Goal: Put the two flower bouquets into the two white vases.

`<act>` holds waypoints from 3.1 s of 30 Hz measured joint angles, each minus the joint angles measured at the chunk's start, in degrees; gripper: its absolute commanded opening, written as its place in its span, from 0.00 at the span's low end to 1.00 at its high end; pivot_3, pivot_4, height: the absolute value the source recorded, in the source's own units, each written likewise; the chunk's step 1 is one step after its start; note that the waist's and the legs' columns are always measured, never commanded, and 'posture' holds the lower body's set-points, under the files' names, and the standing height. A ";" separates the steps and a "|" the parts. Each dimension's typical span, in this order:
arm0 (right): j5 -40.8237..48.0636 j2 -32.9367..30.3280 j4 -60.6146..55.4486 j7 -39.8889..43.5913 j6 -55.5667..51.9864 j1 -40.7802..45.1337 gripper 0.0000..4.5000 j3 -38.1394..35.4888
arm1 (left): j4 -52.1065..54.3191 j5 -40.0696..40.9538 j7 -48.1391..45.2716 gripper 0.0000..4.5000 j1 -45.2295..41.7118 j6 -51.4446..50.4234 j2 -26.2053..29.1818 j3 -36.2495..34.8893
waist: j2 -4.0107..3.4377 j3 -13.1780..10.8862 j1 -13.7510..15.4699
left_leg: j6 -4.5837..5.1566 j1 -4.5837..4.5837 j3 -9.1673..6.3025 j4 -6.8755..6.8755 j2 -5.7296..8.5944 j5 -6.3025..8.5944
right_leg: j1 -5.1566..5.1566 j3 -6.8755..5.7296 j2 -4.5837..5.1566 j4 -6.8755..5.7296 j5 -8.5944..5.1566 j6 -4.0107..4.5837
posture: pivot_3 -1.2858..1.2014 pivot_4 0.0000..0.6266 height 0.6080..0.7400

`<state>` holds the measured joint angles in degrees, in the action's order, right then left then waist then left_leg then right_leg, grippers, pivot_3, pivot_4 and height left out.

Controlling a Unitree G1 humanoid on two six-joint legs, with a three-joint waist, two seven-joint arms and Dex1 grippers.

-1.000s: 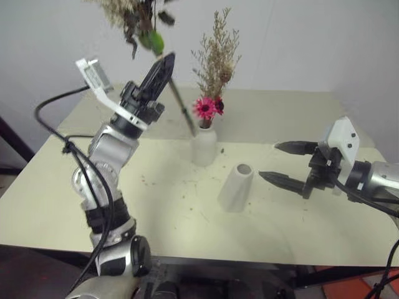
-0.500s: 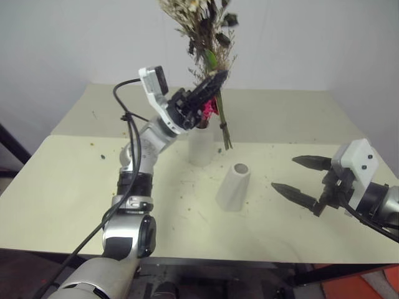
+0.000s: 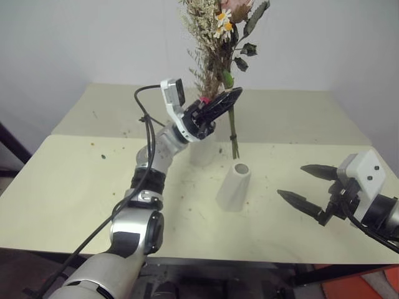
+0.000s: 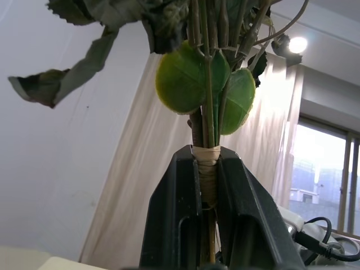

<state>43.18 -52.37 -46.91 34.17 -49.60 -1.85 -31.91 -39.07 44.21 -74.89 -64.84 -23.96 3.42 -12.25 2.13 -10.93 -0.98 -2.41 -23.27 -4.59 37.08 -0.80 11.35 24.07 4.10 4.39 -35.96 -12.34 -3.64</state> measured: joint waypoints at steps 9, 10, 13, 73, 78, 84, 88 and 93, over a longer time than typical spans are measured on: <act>-0.13 0.03 0.02 -1.67 0.05 0.23 1.00 0.48 | 1.31 -2.01 0.00 0.02 1.01 0.11 -1.54 1.31 | 0.00 0.00 -0.02 | 0.00 0.01 0.00 0.00 0.00 0.00 | 0.00 0.00 0.00 0.00 0.00 0.00 | 0.52 0.24 1.00; -0.14 0.03 0.04 -1.72 0.06 0.23 1.00 0.52 | 1.32 -2.24 -0.02 0.02 1.19 0.13 -1.54 1.39 | 0.00 0.00 -0.02 | 0.00 0.01 0.00 0.00 0.00 0.00 | 0.00 0.00 0.00 0.00 0.00 0.00 | 0.52 0.24 1.00; -0.18 0.03 0.23 -1.76 0.09 0.41 1.00 0.65 | 1.32 -2.66 -0.12 0.02 2.37 0.11 -1.52 1.53 | 0.00 0.00 -0.02 | 0.00 0.01 0.00 0.00 0.00 0.00 | 0.00 0.00 0.00 -0.01 0.00 0.00 | 0.52 0.24 1.00; 3.89 1.24 2.50 2.27 1.43 0.60 1.00 0.65 | 0.19 -18.44 -12.37 0.99 9.01 14.88 1.42 13.67 | -0.01 0.01 -0.03 | 0.00 0.05 0.00 0.00 -0.01 0.00 | -0.03 0.02 -0.01 -0.04 0.00 0.00 | 0.52 0.24 1.00; 4.40 0.93 2.45 3.85 1.76 -0.77 1.00 -0.69 | 3.57 -19.35 -14.80 0.99 9.00 12.61 5.72 14.93 | -0.01 0.01 -0.02 | 0.00 0.05 0.00 0.00 -0.01 0.00 | -0.02 0.02 -0.01 -0.05 0.00 0.00 | 0.52 0.24 1.00; 4.38 0.30 2.48 5.19 1.98 -1.93 1.00 -2.62 | 10.35 -17.99 -14.50 0.99 9.60 8.70 12.78 13.19 | -0.03 0.01 -0.23 | 0.00 0.07 0.00 -0.01 -0.04 0.00 | -0.01 0.02 -0.01 -0.09 0.00 0.00 | 0.52 0.24 1.00; 4.58 -0.09 2.49 6.24 2.05 -3.44 1.00 -4.12 | 17.40 -17.00 -14.51 0.99 14.80 6.28 19.78 12.30 | -0.04 0.02 -0.43 | 0.00 0.11 0.00 -0.02 -0.05 0.00 | -0.02 0.02 -0.01 -0.12 -0.01 0.01 | 0.52 0.24 1.00; 5.38 -0.95 3.39 9.70 2.05 -6.10 1.00 -8.28 | 28.35 -14.66 -8.79 0.99 25.42 3.91 28.29 5.78 | -0.04 0.02 -0.42 | 0.00 0.10 0.01 -0.01 -0.10 0.00 | -0.02 0.01 -0.01 -0.12 -0.01 0.02 | 0.52 0.24 1.00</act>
<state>48.56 -53.32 -43.52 43.87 -47.54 -7.95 -40.19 -10.73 29.55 -83.68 -39.41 -20.05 31.71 -6.47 2.09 -10.92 -1.39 -2.41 -23.17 -4.59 37.07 -0.90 11.35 24.05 4.12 4.37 -36.08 -12.35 -3.62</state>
